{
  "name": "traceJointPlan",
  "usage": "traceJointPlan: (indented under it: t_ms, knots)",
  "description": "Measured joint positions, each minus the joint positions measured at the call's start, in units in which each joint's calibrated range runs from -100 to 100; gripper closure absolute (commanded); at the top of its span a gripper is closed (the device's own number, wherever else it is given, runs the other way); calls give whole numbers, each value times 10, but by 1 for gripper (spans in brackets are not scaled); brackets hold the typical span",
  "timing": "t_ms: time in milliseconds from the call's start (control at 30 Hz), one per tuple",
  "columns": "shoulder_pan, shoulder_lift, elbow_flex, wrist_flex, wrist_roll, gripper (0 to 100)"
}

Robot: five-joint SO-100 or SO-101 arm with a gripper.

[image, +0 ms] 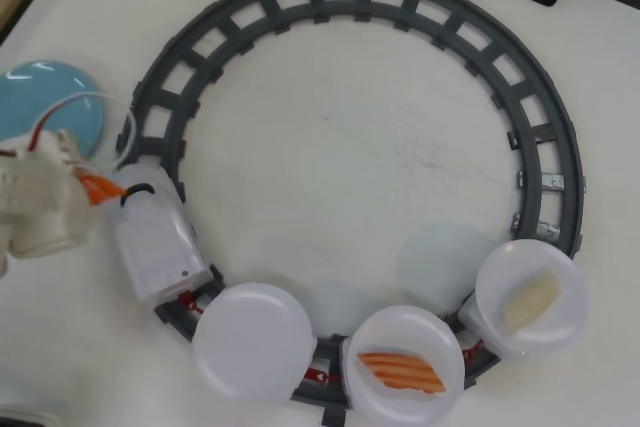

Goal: Pick up the sushi from the Shinkansen and put it on the blue dish

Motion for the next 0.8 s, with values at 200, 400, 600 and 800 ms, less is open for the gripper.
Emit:
traceJointPlan:
  t_ms: [200, 400, 600, 800]
  knots:
    - [-98, 21, -4, -40, -34, 93]
    - [-124, 140, -64, -55, -54, 94]
    - [-161, 274, -196, -55, -62, 94]
    - [-208, 375, -311, -55, -74, 94]
